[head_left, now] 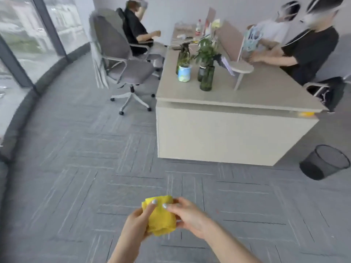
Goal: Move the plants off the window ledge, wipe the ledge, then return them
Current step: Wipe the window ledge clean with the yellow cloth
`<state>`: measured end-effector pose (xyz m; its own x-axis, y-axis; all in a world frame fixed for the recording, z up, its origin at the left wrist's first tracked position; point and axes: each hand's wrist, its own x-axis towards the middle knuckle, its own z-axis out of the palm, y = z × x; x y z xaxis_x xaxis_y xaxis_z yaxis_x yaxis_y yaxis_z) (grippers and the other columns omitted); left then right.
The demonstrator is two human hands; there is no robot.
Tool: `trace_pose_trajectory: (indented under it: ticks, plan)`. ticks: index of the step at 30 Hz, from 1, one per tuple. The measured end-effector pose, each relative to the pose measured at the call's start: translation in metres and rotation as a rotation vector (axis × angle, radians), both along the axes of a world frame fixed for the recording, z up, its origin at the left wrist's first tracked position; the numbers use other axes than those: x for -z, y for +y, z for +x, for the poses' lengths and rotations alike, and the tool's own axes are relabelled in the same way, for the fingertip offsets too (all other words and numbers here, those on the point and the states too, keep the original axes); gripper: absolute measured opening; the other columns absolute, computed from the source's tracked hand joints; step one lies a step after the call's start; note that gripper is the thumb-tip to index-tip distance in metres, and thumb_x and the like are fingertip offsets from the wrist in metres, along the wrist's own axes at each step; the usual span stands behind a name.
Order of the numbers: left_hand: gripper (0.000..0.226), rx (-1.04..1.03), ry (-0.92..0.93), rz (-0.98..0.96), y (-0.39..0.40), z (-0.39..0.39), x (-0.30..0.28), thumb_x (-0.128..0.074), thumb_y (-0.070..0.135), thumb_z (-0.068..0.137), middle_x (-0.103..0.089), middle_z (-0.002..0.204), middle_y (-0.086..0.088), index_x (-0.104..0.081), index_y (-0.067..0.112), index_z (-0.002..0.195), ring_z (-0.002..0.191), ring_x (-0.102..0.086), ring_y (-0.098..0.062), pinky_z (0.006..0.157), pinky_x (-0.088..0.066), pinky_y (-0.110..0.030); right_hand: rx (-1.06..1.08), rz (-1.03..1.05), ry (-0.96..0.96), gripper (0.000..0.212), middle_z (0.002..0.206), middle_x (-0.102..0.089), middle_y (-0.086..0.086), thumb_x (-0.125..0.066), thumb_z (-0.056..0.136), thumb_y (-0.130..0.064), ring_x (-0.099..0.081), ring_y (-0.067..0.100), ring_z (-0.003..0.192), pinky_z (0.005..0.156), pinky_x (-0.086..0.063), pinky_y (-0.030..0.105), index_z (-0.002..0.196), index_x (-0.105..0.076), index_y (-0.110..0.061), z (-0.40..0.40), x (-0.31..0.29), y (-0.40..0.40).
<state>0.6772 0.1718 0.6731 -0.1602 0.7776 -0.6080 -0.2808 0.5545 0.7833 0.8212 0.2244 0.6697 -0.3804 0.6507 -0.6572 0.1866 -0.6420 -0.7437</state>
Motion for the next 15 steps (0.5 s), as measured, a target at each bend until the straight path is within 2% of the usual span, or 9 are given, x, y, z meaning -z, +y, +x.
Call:
trace_pose_trajectory:
  ticks: [2, 3, 5, 7, 8, 9, 13, 15]
  plan:
    - [0.054, 0.040, 0.028, -0.017, 0.060, 0.036, -0.001, -0.075, 0.051, 0.054, -0.070, 0.078, -0.012, -0.069, 0.008, 0.086, 0.074, -0.067, -0.029, 0.074, -0.053, -0.041, 0.104, 0.040, -0.030, 0.027, 0.103, -0.065, 0.006, -0.066, 0.085, -0.021, -0.065, 0.022, 0.089, 0.082, -0.054, 0.039, 0.109, -0.056, -0.014, 0.038, -0.001, 0.044]
    - [0.048, 0.050, 0.029, -0.011, 0.085, 0.054, -0.002, -0.075, 0.047, 0.061, -0.069, 0.081, -0.013, -0.068, 0.008, 0.088, 0.075, -0.065, -0.028, 0.073, -0.052, -0.040, 0.138, 0.065, -0.042, 0.030, 0.107, -0.065, 0.008, -0.067, 0.084, -0.022, -0.065, 0.022, 0.090, 0.083, -0.054, 0.040, 0.111, -0.056, -0.013, 0.055, -0.002, 0.067]
    - [0.032, 0.035, -0.020, 0.002, 0.131, 0.081, -0.003, -0.070, 0.037, 0.076, -0.066, 0.088, -0.014, -0.067, 0.009, 0.091, 0.078, -0.063, -0.028, 0.072, -0.052, -0.038, 0.187, 0.097, -0.024, 0.032, 0.107, -0.066, 0.008, -0.066, 0.084, -0.023, -0.065, 0.018, 0.086, 0.073, -0.055, 0.036, 0.112, -0.058, -0.011, 0.080, -0.005, 0.112]
    - [0.021, 0.005, -0.091, -0.015, 0.172, 0.094, -0.005, -0.062, 0.031, 0.085, -0.064, 0.087, -0.012, -0.065, 0.011, 0.091, 0.076, -0.063, -0.024, 0.064, -0.052, -0.032, 0.214, 0.087, 0.034, 0.017, 0.083, -0.069, 0.000, -0.063, 0.087, -0.024, -0.064, 0.009, 0.065, 0.057, -0.050, 0.024, 0.100, -0.061, -0.014, 0.094, -0.007, 0.152]
    - [0.019, -0.007, -0.112, -0.022, 0.190, 0.095, -0.005, -0.060, 0.029, 0.086, -0.064, 0.085, -0.010, -0.064, 0.011, 0.090, 0.073, -0.062, -0.022, 0.060, -0.052, -0.029, 0.227, 0.063, 0.065, 0.010, 0.068, -0.066, -0.006, -0.061, 0.088, -0.025, -0.060, 0.004, 0.053, 0.051, -0.046, 0.021, 0.093, -0.060, -0.016, 0.097, -0.009, 0.170]
    - [0.018, -0.014, -0.124, -0.021, 0.209, 0.093, -0.007, -0.059, 0.028, 0.087, -0.063, 0.083, -0.009, -0.063, 0.011, 0.089, 0.072, -0.062, -0.021, 0.057, -0.052, -0.027, 0.233, 0.041, 0.088, 0.009, 0.061, -0.063, -0.007, -0.060, 0.088, -0.026, -0.057, 0.004, 0.049, 0.049, -0.045, 0.020, 0.089, -0.060, -0.016, 0.098, -0.009, 0.190]
    - [0.016, 0.013, -0.129, 0.020, 0.295, 0.063, -0.007, -0.056, 0.021, 0.089, -0.065, 0.081, -0.009, -0.062, 0.007, 0.088, 0.071, -0.063, -0.021, 0.055, -0.056, -0.027, 0.214, 0.035, 0.100, 0.026, 0.098, -0.066, 0.008, -0.060, 0.089, -0.025, -0.063, 0.021, 0.085, 0.074, -0.052, 0.032, 0.111, -0.062, -0.010, 0.077, -0.006, 0.278]
    - [0.013, 0.035, -0.117, 0.048, 0.347, 0.038, -0.002, -0.056, 0.017, 0.089, -0.064, 0.080, -0.010, -0.061, 0.005, 0.089, 0.071, -0.062, -0.021, 0.057, -0.056, -0.027, 0.240, 0.062, 0.105, 0.022, 0.098, -0.066, 0.009, -0.060, 0.089, -0.022, -0.063, 0.023, 0.086, 0.076, -0.054, 0.035, 0.108, -0.063, -0.011, 0.054, -0.005, 0.328]
